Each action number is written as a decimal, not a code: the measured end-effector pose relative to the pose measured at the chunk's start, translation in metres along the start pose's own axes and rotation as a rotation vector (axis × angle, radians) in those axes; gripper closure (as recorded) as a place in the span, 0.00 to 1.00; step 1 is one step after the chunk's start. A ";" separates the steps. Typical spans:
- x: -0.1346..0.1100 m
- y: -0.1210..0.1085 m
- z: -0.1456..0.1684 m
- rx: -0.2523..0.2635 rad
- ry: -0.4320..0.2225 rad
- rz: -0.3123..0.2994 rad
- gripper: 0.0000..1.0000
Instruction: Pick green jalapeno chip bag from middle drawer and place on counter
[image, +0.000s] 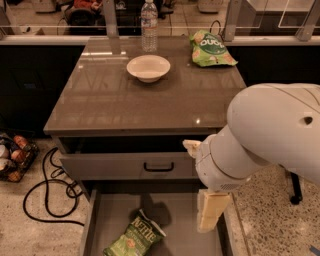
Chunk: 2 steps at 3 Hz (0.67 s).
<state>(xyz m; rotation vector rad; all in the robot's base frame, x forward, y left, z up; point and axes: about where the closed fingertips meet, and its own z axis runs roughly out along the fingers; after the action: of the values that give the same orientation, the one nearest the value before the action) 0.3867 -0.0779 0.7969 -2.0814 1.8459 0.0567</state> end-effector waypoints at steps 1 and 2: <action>0.000 0.000 0.000 0.000 0.000 0.000 0.00; 0.001 0.008 0.015 0.004 -0.024 0.005 0.00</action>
Offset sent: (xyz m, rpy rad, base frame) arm -0.0124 0.0061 -0.0501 0.0771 -0.0031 -0.0042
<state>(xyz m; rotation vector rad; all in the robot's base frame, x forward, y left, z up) 0.3825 -0.0755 0.7804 -2.0646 1.8359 0.0782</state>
